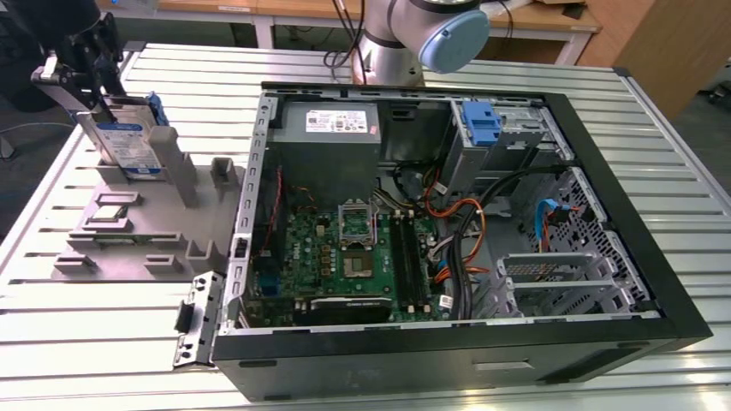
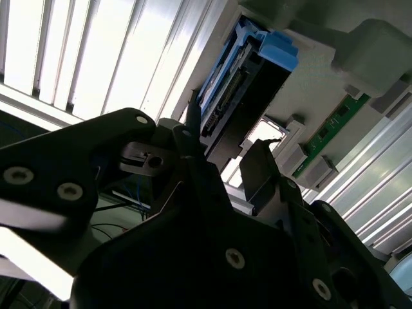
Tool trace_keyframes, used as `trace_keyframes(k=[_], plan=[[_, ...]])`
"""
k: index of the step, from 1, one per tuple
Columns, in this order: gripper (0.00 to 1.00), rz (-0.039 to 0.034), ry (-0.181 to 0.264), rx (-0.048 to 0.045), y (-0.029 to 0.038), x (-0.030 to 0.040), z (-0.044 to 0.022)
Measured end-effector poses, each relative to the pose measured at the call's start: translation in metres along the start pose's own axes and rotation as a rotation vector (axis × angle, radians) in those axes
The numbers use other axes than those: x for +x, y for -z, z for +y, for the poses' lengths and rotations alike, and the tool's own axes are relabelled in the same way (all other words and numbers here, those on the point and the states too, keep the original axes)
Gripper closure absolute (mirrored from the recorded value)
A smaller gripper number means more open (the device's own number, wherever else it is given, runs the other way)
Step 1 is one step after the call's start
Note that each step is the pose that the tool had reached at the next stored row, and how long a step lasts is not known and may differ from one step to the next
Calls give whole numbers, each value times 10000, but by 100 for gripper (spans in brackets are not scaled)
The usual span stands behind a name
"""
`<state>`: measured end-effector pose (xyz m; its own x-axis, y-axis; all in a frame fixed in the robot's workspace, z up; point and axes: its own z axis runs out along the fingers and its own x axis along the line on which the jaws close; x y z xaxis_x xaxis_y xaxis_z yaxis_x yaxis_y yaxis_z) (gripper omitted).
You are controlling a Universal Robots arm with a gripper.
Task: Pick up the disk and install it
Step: 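Pick up the disk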
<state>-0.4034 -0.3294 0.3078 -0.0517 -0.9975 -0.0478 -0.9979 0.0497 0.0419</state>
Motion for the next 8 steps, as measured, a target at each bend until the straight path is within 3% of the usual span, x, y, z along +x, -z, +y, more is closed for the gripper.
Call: trace_keyframes(k=[1, 8], plan=[[49, 0, 1, 0, 0, 0, 0], [49, 0, 2, 0, -1, 0, 0]])
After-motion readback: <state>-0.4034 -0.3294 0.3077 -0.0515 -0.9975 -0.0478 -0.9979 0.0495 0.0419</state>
